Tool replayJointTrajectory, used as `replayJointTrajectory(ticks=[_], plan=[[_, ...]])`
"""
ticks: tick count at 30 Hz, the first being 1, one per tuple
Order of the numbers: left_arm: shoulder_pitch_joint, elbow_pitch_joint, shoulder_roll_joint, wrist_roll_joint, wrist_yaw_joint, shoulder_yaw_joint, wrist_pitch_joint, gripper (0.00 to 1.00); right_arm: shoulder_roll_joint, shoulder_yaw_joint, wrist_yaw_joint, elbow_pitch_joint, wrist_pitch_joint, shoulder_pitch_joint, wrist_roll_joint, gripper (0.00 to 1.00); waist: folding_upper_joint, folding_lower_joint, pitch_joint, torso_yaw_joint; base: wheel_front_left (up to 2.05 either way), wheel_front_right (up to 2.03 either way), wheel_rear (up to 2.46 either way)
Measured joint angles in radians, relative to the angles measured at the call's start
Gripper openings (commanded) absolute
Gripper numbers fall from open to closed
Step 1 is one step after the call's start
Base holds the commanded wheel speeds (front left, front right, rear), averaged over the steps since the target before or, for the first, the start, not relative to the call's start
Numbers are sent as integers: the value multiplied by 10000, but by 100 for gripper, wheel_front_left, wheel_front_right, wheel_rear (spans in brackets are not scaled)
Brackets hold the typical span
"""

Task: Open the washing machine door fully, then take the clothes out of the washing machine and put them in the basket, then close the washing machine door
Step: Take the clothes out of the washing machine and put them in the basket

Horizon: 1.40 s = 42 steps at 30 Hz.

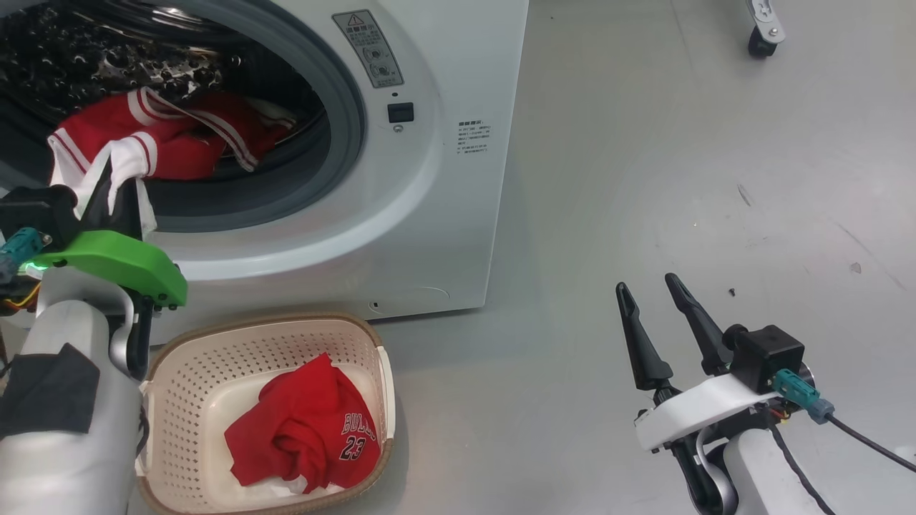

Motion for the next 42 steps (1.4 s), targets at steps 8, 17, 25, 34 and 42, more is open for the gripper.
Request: replayJointTrajectory(ticks=[8,17,25,34,42], plan=[[572,-1814,-46,188,-2,100,-23,0,0,-17,0,-21,0,132,0,100,0,0,-141,137,0,0,0],[989,-4502,-247,343,-2,581,-27,0,0,-46,0,-54,0,152,-31,100,0,0,-155,246,0,0,0],[1564,-5797,-454,564,-2,729,-82,0,0,-31,0,-100,0,183,-31,100,0,0,-142,292,0,0,0],[2888,-5179,-543,571,-4,347,-81,0,4,86,0,-117,0,253,-31,100,0,0,-18,264,0,0,0],[3475,-4242,-562,523,-6,174,635,0,4,104,0,-157,0,246,-31,100,0,0,276,197,0,0,0]])
